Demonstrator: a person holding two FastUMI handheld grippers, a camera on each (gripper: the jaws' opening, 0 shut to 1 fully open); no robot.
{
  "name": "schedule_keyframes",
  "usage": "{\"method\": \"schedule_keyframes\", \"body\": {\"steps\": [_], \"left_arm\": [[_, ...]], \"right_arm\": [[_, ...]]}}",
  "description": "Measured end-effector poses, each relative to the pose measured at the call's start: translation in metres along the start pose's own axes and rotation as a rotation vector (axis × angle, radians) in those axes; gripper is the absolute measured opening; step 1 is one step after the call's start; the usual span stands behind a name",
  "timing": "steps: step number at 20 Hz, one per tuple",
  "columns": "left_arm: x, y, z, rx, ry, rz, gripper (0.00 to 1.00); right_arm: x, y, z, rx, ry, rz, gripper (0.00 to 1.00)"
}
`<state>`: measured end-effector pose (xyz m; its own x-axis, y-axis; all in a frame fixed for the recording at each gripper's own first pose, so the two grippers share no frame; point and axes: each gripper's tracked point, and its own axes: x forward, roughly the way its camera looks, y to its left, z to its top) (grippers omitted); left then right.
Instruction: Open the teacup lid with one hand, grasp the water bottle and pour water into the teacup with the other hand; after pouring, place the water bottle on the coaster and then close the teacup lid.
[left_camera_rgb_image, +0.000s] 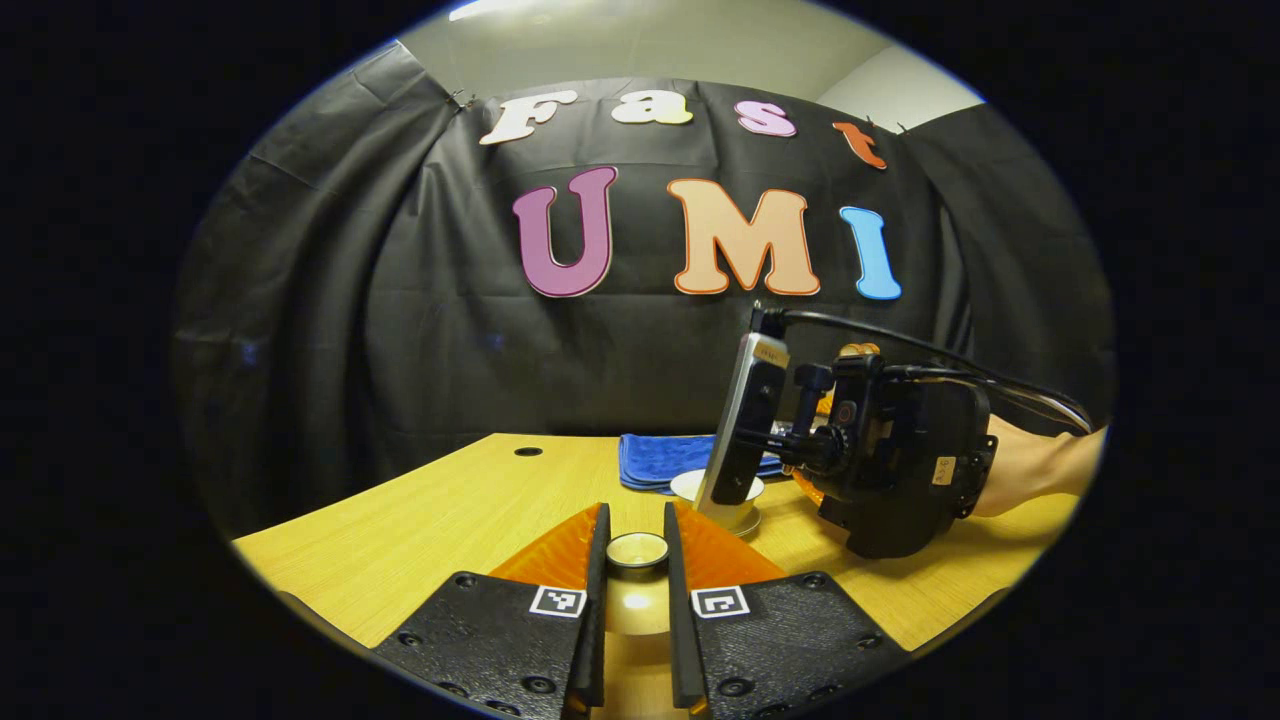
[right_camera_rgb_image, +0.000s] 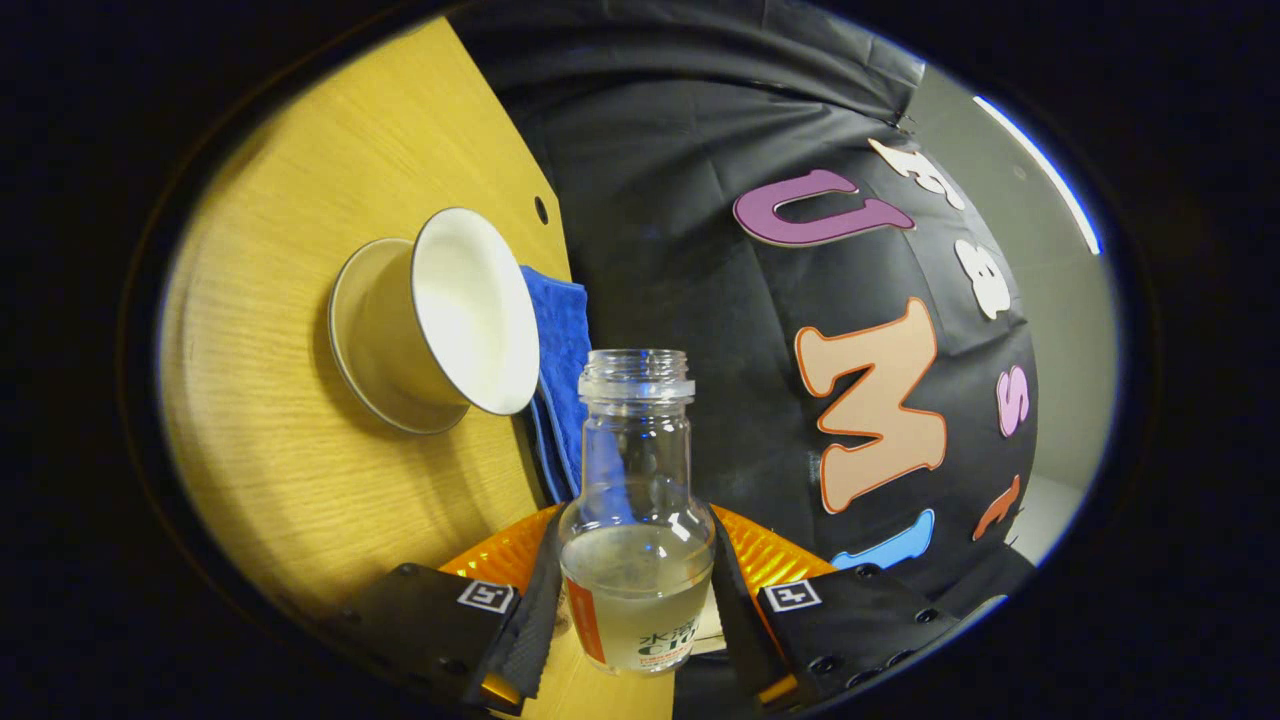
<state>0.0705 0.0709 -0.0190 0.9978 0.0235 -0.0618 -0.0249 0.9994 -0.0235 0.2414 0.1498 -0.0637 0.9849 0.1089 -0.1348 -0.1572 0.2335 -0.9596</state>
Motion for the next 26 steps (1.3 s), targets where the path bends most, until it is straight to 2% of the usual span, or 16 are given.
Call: {"method": "schedule_keyframes", "body": {"steps": [16,26], "left_arm": [[-0.003,0.011,0.0,-0.002,0.0,0.018,0.23],[-0.004,0.01,0.0,-0.002,0.0,0.016,0.23]], "right_arm": [[-0.006,-0.003,0.013,-0.29,-0.071,0.006,0.75],[-0.005,-0.003,0.019,-0.409,-0.098,0.012,0.75]]}}
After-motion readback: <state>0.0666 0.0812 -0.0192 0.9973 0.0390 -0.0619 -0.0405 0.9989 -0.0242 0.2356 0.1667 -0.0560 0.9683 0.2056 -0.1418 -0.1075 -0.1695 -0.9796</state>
